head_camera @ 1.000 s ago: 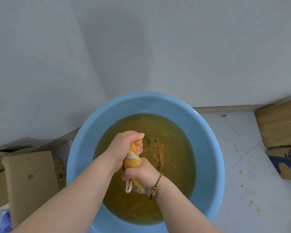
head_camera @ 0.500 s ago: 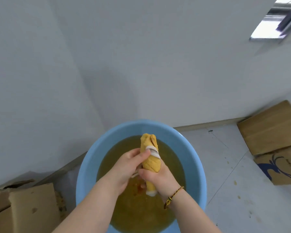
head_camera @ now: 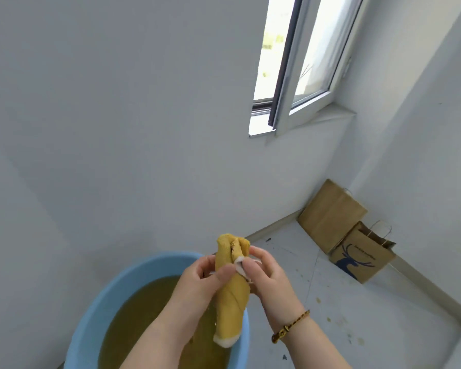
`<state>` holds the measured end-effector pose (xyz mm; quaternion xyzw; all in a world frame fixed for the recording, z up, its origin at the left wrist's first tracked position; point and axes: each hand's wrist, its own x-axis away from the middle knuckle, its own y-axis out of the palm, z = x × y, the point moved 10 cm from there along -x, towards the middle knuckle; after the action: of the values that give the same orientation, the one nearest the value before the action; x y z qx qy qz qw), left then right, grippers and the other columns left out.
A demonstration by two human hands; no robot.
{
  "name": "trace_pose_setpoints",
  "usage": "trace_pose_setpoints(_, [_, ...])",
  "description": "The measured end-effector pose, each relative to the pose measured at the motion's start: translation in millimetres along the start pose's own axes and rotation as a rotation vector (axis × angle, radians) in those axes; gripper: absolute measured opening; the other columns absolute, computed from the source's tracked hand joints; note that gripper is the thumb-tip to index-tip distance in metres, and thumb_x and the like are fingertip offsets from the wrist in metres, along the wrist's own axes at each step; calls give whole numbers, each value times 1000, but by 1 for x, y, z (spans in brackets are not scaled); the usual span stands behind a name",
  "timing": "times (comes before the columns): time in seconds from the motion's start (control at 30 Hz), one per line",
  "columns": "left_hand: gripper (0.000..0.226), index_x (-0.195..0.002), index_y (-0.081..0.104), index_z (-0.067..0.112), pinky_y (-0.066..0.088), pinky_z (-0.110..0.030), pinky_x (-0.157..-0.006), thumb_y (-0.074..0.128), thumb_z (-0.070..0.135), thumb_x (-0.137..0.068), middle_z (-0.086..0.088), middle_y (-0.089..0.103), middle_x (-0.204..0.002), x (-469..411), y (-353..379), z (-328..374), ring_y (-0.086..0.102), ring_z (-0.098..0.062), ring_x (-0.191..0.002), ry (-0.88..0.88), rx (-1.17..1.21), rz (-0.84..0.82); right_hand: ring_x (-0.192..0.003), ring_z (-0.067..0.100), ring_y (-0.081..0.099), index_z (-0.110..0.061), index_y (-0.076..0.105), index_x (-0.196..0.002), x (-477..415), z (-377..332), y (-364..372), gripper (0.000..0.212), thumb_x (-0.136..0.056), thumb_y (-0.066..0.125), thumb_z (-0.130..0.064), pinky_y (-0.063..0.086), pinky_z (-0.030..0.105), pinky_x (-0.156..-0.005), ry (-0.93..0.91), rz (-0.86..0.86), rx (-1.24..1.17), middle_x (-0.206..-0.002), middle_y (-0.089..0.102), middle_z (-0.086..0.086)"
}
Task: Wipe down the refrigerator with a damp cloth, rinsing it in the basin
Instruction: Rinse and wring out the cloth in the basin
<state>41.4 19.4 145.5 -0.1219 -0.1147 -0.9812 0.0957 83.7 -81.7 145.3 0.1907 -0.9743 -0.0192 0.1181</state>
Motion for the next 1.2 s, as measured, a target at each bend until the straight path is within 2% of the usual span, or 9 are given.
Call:
trace_pose_setpoints(0.1, [46, -91, 71, 13, 52, -38, -80, 74, 51, -65, -12, 71, -91, 20, 64, 14, 67, -25, -87, 26, -89, -198, -77, 19, 61, -10, 61, -101, 33, -19, -37, 36, -81, 48, -36, 49, 38, -77, 59, -43, -38, -82, 66, 4])
trace_pose_setpoints(0.17, [44, -94, 69, 13, 53, -36, -80, 71, 47, -66, -14, 70, -95, 33, 107, 17, 65, -28, -91, 47, -121, -244, -73, 14, 59, -12, 63, -89, 63, -46, -72, 37, -73, 50, -42, 49, 31, -71, -43, 24, 1, -76, 63, 1])
trace_pose_setpoints(0.3, [21, -84, 58, 12, 48, -17, -58, 66, 27, -72, -5, 63, -79, 81, 214, 30, 59, -15, -74, 170, -151, -176, -46, -3, 44, -13, 53, -67, 167, -94, -186, 31, -75, 58, -42, 37, 11, -47, -246, 403, 74, -52, 49, -13])
trace_pose_setpoints(0.37, [9, -74, 61, 14, 44, -9, -54, 59, 17, -83, -2, 61, -74, 100, 246, 39, 56, -12, -70, 255, -210, -168, -48, -1, 43, -14, 53, -67, 197, -102, -220, 30, -83, 62, -38, 36, 11, -47, -263, 544, 153, -53, 49, -11])
trace_pose_setpoints(0.47, [20, -79, 62, 20, 42, -4, -57, 45, 28, -88, 3, 63, -81, 137, 323, 40, 57, -6, -77, 346, -276, -290, -56, 6, 45, -17, 52, -69, 261, -112, -280, 27, -86, 58, -36, 35, 14, -50, -279, 754, 262, -61, 50, -6])
trace_pose_setpoints(0.73, [10, -87, 64, 9, 47, -10, -56, 66, 4, -78, 0, 67, -74, 198, 442, 12, 62, 1, -61, 242, -174, -476, -58, 4, 50, -18, 58, -72, 375, -124, -367, 15, -87, 60, -22, 41, 10, -51, -290, 817, 266, -65, 57, -6])
trace_pose_setpoints(0.93, [8, -81, 59, 6, 44, -29, -64, 56, 1, -85, -10, 57, -71, 196, 487, 17, 53, -22, -68, 264, -104, -496, -39, 4, 40, -23, 60, -82, 428, -120, -431, 17, -91, 52, -10, 32, 17, -39, -164, 832, 279, -44, 45, -9])
trace_pose_setpoints(1.1, [13, -82, 56, 10, 45, -21, -44, 50, 2, -90, -7, 53, -64, 180, 518, 29, 50, -18, -56, 285, -34, -491, -56, 9, 42, -29, 55, -73, 450, -141, -470, 27, -92, 49, -10, 32, 5, -44, -211, 1026, 435, -65, 47, -3])
trace_pose_setpoints(1.2, [16, -81, 57, 11, 45, -28, -51, 48, 1, -91, -7, 53, -65, 170, 539, 35, 50, -19, -58, 287, -16, -528, -58, 1, 47, -32, 54, -74, 449, -151, -481, 31, -94, 46, -9, 36, 5, -46, -251, 1112, 424, -71, 52, -9])
